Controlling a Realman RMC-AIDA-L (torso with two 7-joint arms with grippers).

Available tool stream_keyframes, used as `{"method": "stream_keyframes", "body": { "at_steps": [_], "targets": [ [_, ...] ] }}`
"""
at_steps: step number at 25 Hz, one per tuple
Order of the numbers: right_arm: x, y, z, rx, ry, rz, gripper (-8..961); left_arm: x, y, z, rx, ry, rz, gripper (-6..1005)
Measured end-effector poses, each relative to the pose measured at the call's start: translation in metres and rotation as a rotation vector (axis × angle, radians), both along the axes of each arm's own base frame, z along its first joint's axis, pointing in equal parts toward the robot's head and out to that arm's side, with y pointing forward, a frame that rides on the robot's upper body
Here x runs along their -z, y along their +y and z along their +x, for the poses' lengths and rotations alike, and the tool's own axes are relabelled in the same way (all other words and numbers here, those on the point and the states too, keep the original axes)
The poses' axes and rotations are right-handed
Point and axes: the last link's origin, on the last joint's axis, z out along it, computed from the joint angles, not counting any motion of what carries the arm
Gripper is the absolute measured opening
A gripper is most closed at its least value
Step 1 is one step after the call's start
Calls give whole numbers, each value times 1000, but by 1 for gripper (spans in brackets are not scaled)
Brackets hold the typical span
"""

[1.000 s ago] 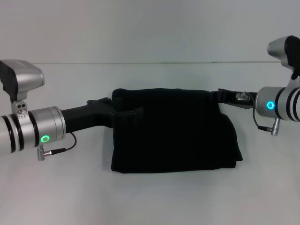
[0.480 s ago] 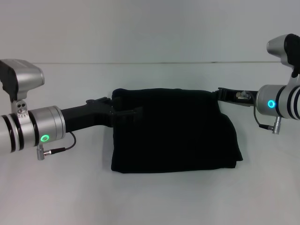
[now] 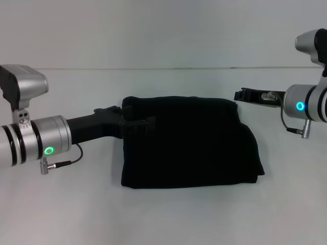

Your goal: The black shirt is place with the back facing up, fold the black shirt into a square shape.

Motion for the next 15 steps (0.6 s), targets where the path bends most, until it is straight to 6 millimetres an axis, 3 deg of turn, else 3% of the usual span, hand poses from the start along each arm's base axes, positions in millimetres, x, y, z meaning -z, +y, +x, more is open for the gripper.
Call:
{"method": "stream_keyframes", "body": {
  "at_steps": [9,15],
  "targets": [
    [-11,-9,1,-43,51,-89,16,0,-1,-1,-3,0,-1,818],
    [-31,-23,19,-10,129,-134,27,1,-2,-2,-7,-2,-2,816]
  ]
}}
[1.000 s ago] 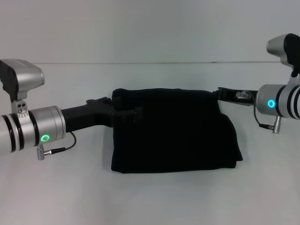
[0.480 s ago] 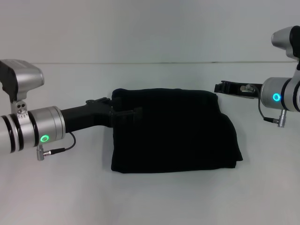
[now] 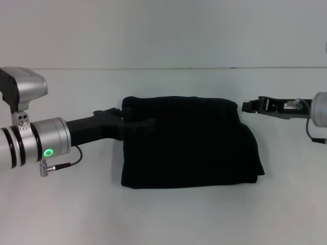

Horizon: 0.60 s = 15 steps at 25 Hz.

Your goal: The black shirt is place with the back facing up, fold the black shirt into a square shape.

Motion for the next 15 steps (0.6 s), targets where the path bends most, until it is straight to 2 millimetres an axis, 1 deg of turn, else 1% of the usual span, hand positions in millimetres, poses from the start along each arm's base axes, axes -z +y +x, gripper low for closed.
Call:
{"method": "stream_keyframes", "body": {
  "at_steps": [2,5,10,15],
  "targets": [
    [-6,-5,6,18,26,-6,36,0,0,0,0,0,0,815],
    [-12,-9,11,32,49,-18,50,0,0,0,0,-1,-1,814],
    [-16,-14,11,56,96,-58,221,0,0,1,4,-3,-4,812],
    [-18,-17,13,106,128,-70,438,0,0,1,6,-4,-5,810]
  ]
}}
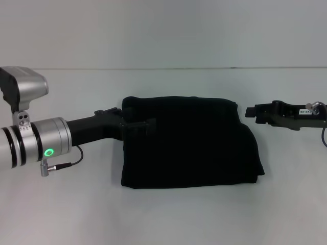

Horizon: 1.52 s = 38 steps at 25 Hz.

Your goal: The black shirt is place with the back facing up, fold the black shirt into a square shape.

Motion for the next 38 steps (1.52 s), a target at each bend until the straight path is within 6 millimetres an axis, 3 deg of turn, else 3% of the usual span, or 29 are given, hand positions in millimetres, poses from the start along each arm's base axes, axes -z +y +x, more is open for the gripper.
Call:
{"method": "stream_keyframes", "body": {
  "at_steps": [13,26,38],
  "targets": [
    [23,-10,-1,72,55,-64,486,0,0,-1,6,9,8,806],
    [38,1,-13,58,41,5,483,0,0,-1,16,17,13,801],
    [37,5,-18,49,119,98,469,1,0,-1,20,21,13,797]
  ]
}}
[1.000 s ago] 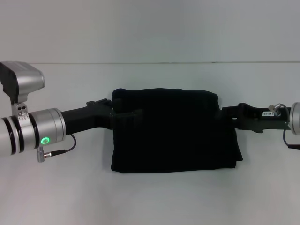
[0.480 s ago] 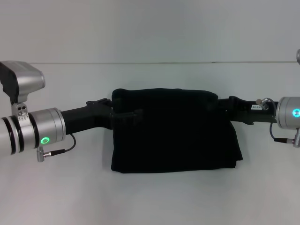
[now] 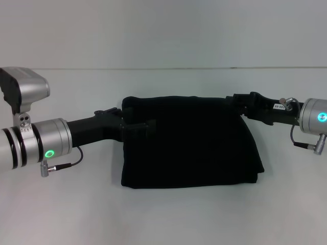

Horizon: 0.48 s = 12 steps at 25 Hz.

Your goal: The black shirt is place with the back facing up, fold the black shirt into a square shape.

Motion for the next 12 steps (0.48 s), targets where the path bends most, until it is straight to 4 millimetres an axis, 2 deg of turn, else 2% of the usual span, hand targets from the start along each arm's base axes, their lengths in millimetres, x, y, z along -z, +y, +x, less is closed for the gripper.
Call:
{"method": "stream_keyframes", "body": {
  "at_steps": [12],
  "targets": [
    [-4,-1,6,8,-2,10,453,0,0,0,0,-1,0,792]
  ]
}}
